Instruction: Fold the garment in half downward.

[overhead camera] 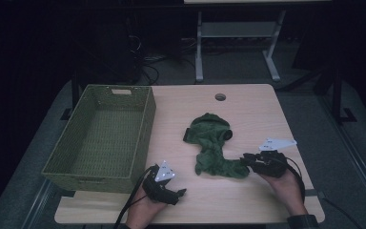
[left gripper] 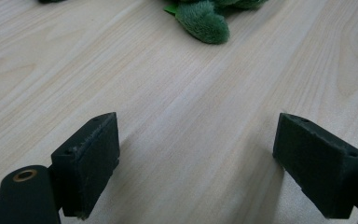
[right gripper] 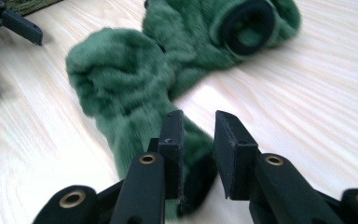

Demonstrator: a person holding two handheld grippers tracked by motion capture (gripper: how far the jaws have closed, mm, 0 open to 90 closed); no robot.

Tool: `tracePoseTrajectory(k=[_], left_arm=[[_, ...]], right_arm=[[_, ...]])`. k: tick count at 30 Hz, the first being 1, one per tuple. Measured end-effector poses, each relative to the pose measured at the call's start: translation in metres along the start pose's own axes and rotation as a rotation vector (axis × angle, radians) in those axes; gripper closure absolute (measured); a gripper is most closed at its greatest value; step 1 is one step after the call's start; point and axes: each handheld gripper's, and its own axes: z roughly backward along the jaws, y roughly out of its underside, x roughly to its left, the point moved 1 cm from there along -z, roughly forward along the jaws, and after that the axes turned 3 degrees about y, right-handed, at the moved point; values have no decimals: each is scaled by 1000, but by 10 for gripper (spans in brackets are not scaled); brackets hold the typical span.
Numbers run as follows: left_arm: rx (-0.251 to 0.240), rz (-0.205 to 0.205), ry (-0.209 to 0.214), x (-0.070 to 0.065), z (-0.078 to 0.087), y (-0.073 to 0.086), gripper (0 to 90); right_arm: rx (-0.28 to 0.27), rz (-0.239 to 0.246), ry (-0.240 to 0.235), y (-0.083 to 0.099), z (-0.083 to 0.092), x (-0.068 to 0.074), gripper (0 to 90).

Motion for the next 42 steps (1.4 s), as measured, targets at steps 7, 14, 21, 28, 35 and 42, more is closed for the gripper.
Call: tracePoseTrajectory(k=[7, 14, 21, 28, 35, 42], left_arm=[[1, -4, -1, 0, 0, 0, 138], [0, -5, -2, 0, 0, 0, 138], [0, -5, -2, 0, 0, 0, 138], [1, -5, -2, 0, 0, 0, 138], [1, -5, -2, 0, 0, 0, 138], [0, -1, -2, 0, 0, 0, 138]], right_arm=[[-8, -34, 11, 20, 18, -11, 707], [7, -71, -28, 41, 24, -13, 688], [39, -71, -78, 44, 14, -9, 654], [64, -53, -104, 43, 3, -6, 673], [91, -51, -92, 40, 0, -6, 845], [40, 1, -88, 25, 10, -3, 846]])
